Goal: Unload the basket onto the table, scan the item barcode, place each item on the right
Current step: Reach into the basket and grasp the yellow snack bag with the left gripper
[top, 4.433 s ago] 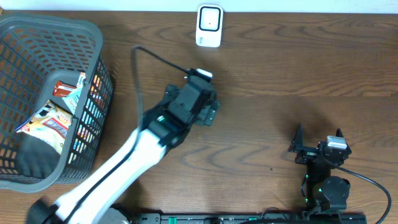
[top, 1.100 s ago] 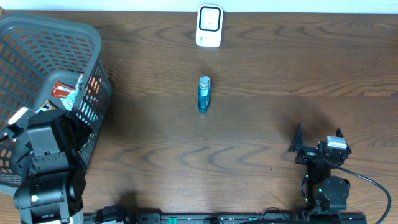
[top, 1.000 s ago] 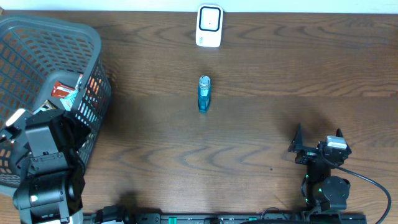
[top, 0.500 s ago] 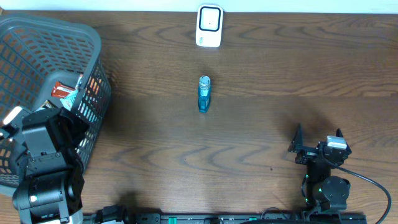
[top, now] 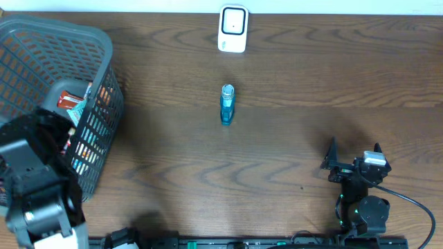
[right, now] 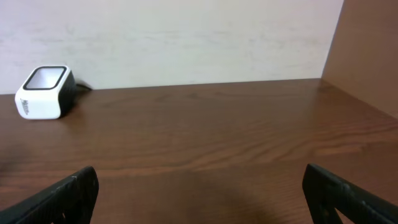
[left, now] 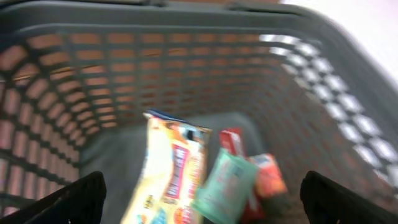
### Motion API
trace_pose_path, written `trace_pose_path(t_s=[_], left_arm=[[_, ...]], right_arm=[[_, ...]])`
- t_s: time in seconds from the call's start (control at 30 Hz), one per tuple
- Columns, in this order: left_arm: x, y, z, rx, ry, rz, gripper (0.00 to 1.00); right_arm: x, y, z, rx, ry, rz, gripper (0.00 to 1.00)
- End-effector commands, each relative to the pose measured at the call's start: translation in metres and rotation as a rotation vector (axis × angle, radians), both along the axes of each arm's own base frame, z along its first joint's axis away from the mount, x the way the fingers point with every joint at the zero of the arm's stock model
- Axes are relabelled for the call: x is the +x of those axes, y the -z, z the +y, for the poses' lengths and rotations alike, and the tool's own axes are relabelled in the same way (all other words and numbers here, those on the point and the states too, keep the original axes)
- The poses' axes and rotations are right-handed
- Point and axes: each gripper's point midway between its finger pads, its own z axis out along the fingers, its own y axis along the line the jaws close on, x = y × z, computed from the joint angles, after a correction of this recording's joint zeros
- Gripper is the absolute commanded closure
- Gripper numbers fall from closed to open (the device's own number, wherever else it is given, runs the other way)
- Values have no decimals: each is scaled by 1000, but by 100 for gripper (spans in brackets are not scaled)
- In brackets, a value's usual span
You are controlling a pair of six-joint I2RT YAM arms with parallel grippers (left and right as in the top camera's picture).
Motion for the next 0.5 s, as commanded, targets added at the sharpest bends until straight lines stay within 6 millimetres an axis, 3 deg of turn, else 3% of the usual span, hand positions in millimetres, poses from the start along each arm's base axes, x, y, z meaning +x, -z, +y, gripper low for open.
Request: trace_pose_path(t_s=[0.0, 0.27, 0.47], left_arm=[[1, 23, 31, -37, -93, 107, 2], [1, 117, 63, -312, -243, 308, 2], [27, 172, 70, -406, -144, 425, 2]], right_arm=[[0, 0, -2, -7, 6, 0, 1], [0, 0, -2, -7, 7, 0, 1], [0, 0, -2, -7, 6, 0, 1]])
